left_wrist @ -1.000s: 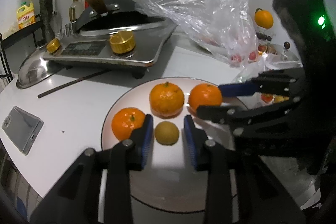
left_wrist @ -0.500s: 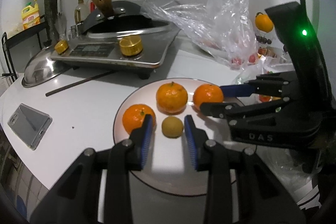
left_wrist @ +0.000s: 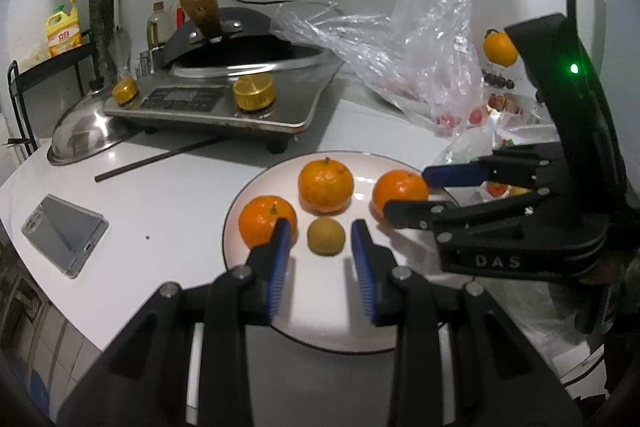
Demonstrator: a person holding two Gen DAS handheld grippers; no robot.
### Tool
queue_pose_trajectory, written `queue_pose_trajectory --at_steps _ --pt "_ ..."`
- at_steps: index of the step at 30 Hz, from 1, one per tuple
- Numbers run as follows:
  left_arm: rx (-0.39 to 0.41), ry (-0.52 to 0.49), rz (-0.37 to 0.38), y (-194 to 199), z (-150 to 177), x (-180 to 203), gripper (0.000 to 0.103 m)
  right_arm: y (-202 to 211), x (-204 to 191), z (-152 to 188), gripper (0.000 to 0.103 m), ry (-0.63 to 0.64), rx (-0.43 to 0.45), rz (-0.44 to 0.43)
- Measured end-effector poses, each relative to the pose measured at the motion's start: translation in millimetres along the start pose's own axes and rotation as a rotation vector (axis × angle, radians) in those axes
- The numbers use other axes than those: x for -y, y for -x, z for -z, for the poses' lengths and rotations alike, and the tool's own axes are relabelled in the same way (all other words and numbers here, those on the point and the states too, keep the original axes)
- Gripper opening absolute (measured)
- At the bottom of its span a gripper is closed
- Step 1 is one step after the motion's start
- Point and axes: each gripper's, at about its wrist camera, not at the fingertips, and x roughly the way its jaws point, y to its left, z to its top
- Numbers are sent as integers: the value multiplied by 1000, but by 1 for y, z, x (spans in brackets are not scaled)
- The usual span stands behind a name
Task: Organize fruits
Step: 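Open the left tool on the plate while the right tool releases its mandarin, then move both open tools from the plate back over the fruit on the bag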
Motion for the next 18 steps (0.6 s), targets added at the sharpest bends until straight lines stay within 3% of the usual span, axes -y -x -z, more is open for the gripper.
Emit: queue_pose_trajectory --at_steps 3,8,18 --pt "8 -1 -3 6 0 2 33 9 0 1 57 -3 19 10" --pt "23 -4 -1 18 -1 10 45 28 2 8 57 -16 42 15" --pt "36 -25 18 33 -1 40 46 67 13 30 57 -40 76 35"
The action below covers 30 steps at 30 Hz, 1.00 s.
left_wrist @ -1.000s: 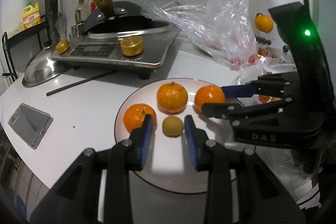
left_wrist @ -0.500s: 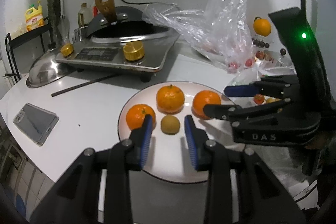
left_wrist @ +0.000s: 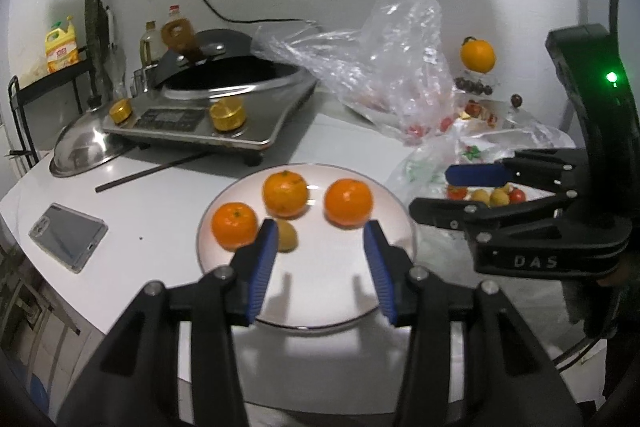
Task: Organize fruits
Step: 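Move both open tools from the plate back over the fruit on the bag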
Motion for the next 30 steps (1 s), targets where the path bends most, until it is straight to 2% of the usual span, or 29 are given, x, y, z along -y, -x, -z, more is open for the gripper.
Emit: queue_pose_trajectory --at_steps 16,30 --pt "5 -72 65 6 -2 63 46 56 43 34 57 -71 58 65" --pt "-33 -165 97 -9 -5 129 46 79 103 75 57 -163 72 90"
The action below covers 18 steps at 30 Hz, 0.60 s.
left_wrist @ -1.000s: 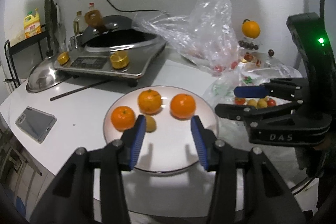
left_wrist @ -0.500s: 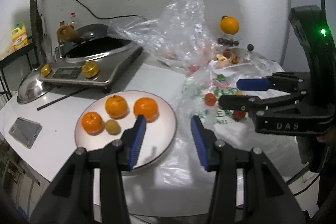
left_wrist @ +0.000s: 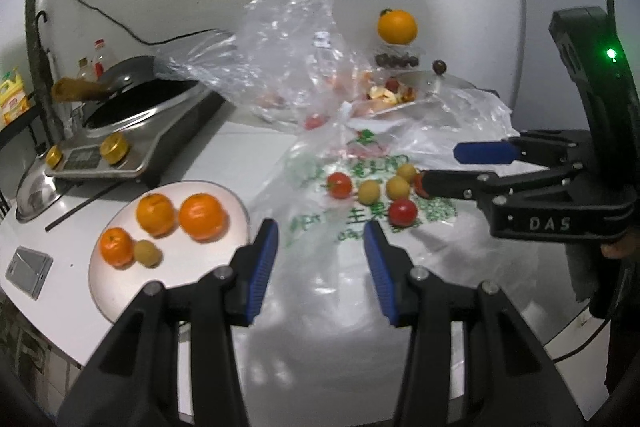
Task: Organize fruits
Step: 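Move both open tools from the plate back over the fruit on the bag, then grasp a red cherry tomato with the left tool while the right tool grasps a yellow fruit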
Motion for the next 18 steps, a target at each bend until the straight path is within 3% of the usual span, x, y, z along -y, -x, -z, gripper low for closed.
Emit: queue_pose_trajectory --at_steps 18 --pt "-73 -71 51 -46 -22 54 52 -1 60 11 56 -35 -7 -5"
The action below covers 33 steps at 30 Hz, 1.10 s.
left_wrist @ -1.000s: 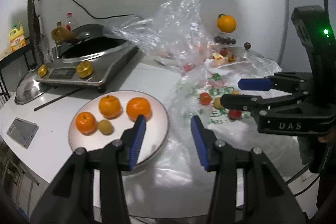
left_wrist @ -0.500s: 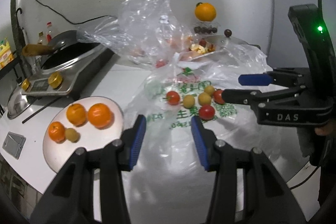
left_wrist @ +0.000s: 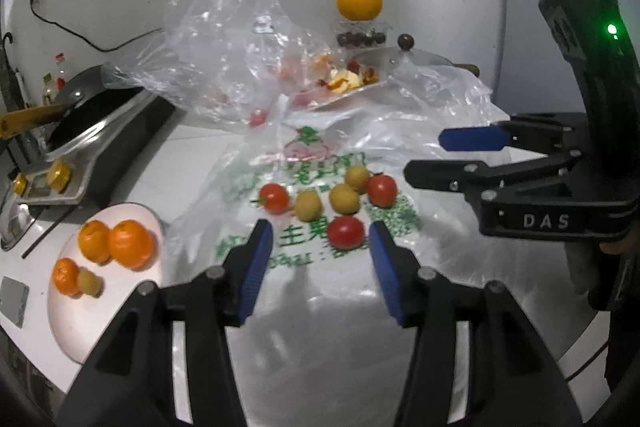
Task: Organize fruits
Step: 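Grasp a red cherry tomato with the left tool while the right tool grasps a yellow fruit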
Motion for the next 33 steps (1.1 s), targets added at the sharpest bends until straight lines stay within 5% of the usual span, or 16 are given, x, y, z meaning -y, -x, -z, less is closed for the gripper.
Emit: queue_pose_trajectory --at_steps 22,28,33 --pt "-116 -36 32 -65 -10 8 57 -20 26 -4 51 -26 -24 -39" --pt "-142 -42 60 -71 -9 10 35 -24 22 -10 47 -11 -28 -43" --pt "-138 -34 81 -68 -7 7 31 -38 13 -18 37 7 -65 -51"
